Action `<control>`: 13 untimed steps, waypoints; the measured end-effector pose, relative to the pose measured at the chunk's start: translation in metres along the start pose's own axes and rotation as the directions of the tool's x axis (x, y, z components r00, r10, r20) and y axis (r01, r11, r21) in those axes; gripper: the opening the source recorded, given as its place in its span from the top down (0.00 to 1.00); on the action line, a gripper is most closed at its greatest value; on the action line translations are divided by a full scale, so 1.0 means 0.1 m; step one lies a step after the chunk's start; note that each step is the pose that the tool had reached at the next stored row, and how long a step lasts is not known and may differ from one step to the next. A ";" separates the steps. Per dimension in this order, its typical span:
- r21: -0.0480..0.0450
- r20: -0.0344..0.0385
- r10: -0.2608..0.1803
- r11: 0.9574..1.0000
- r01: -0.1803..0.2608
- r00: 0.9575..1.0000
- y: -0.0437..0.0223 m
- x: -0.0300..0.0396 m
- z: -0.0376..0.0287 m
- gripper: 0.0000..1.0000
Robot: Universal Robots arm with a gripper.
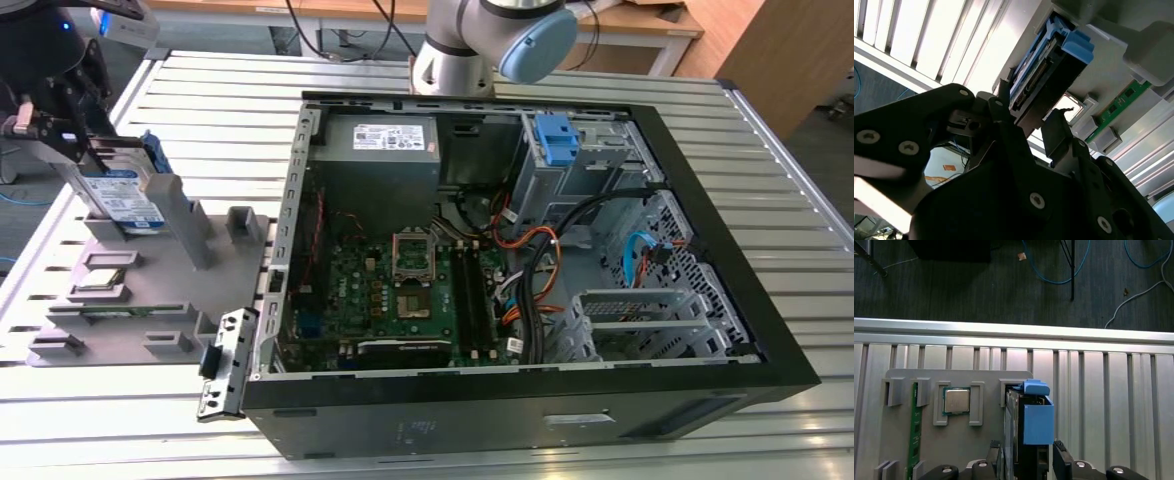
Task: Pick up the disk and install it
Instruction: 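Pick up the disk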
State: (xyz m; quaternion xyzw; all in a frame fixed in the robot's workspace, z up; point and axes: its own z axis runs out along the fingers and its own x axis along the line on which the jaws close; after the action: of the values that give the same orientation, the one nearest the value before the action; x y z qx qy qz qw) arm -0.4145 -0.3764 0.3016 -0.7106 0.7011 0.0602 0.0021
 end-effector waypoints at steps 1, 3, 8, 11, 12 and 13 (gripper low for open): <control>0.000 0.000 0.000 1.000 0.000 1.000 0.000 0.000 0.000 0.49; 0.000 0.000 0.000 1.000 0.000 1.000 0.000 0.000 0.000 0.55; 0.000 0.000 0.000 1.000 0.000 1.000 0.000 0.000 -0.001 0.57; 0.000 0.000 0.000 1.000 0.000 1.000 0.000 0.000 -0.001 0.64; 0.000 0.000 0.000 1.000 0.000 1.000 0.000 0.000 -0.001 0.64; 0.000 0.000 0.000 1.000 0.000 1.000 0.000 0.000 -0.001 0.64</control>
State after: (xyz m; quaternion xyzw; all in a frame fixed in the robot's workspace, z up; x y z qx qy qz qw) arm -0.4145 -0.3764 0.3017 -0.7106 0.7011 0.0602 0.0021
